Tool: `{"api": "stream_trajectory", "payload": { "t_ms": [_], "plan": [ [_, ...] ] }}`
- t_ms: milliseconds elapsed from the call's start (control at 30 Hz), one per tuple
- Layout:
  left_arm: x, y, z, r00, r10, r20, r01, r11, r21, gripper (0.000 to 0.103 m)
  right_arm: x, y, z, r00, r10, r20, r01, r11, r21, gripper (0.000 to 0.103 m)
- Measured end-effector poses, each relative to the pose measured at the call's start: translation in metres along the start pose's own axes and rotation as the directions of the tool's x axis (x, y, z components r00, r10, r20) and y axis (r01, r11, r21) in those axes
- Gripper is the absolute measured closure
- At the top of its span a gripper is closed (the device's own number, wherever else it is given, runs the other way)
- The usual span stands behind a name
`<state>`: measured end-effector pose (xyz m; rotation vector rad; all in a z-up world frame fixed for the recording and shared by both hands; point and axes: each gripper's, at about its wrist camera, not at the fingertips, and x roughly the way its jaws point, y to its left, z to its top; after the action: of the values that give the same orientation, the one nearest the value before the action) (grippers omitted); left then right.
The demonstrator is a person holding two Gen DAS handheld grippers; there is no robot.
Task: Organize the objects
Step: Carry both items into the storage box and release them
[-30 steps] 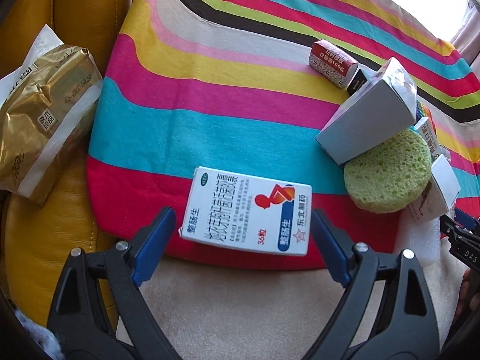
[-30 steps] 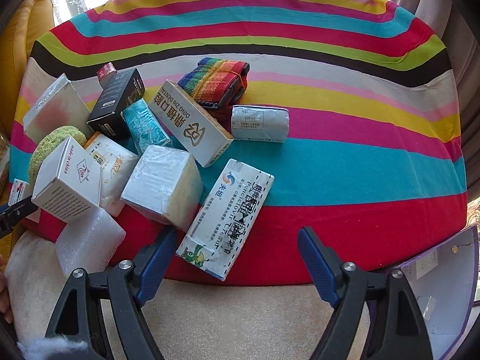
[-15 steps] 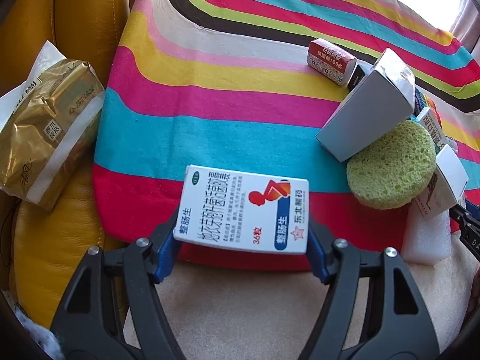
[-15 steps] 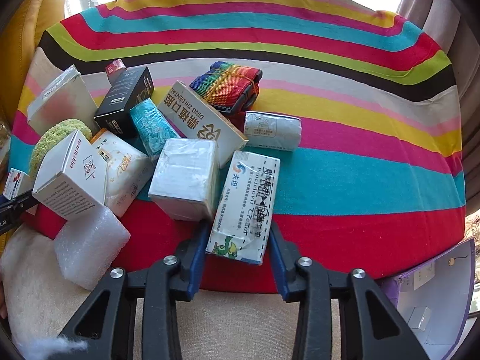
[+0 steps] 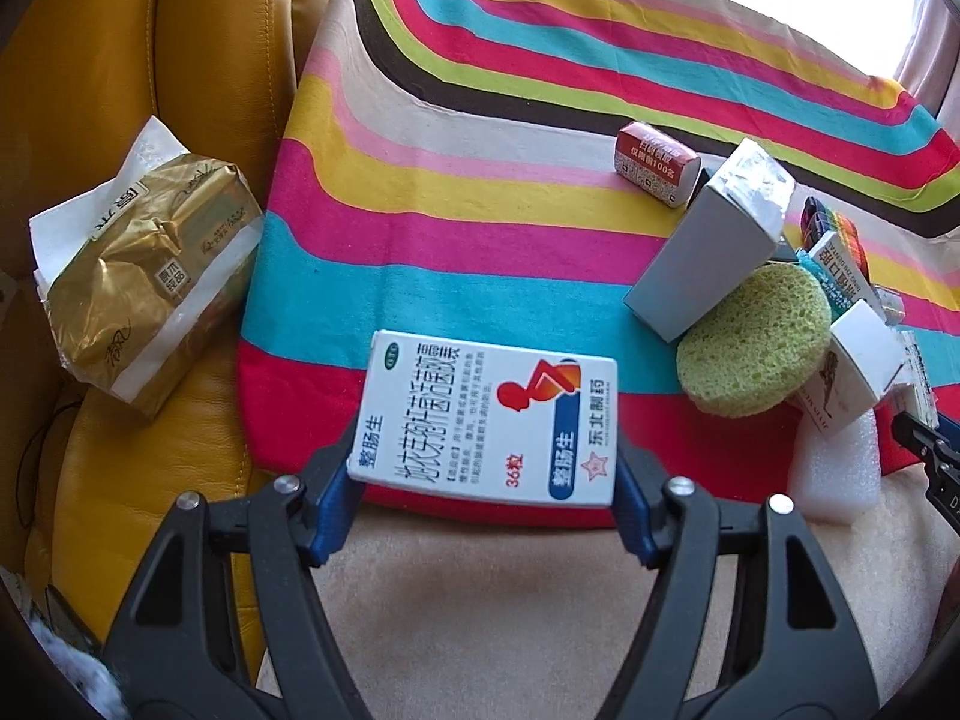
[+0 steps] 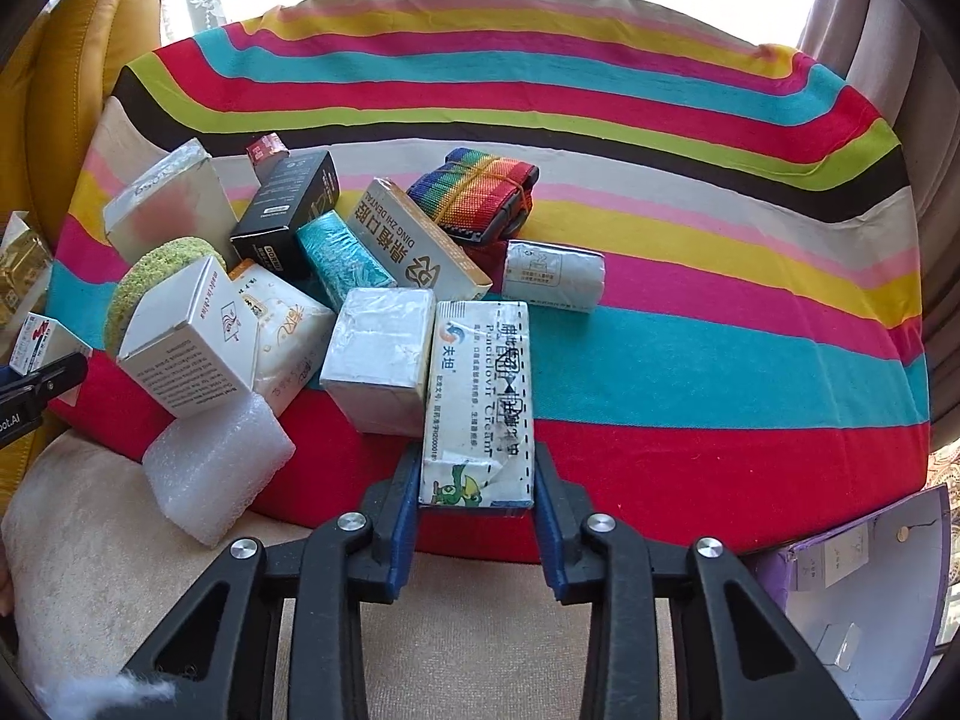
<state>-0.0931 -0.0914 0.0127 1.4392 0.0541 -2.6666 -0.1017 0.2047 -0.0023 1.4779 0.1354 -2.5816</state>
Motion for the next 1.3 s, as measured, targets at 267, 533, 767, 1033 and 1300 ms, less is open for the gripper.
{"api": "stream_trajectory", "payload": {
  "t_ms": [267,533,767,1033,1300],
  "plan": [
    [-0.045,-0.018,-0.019,0.994,-0.068,0.085,0.068,0.998,0.000,0.030,-0.034,-0.008,-0.017,0.997,0.039,0.068,-0.041,0.999,0.017,0.068],
    [-0.085,-0.085,-0.026,0.970,-0.208,0.129,0.190,0.971,0.143,0.030,-0.068,-0.052,-0.041,0.995,0.016,0.099,-0.022,0.998,0.059,0.068],
    [-0.098,-0.178,-0.036,0.925,-0.377,0.055,0.348,0.893,0.285,0.030,-0.096,-0.122,-0.074,0.993,-0.077,0.088,0.062,0.984,0.166,0.068],
    [-0.111,-0.287,-0.066,0.867,-0.495,-0.066,0.474,0.774,0.421,0.030,-0.114,-0.207,-0.120,0.982,-0.183,0.044,0.162,0.940,0.300,0.068],
    [-0.109,-0.355,-0.092,0.783,-0.584,-0.214,0.609,0.649,0.456,0.023,-0.114,-0.258,-0.152,0.975,-0.222,-0.001,0.202,0.886,0.418,0.067]
  ]
}}
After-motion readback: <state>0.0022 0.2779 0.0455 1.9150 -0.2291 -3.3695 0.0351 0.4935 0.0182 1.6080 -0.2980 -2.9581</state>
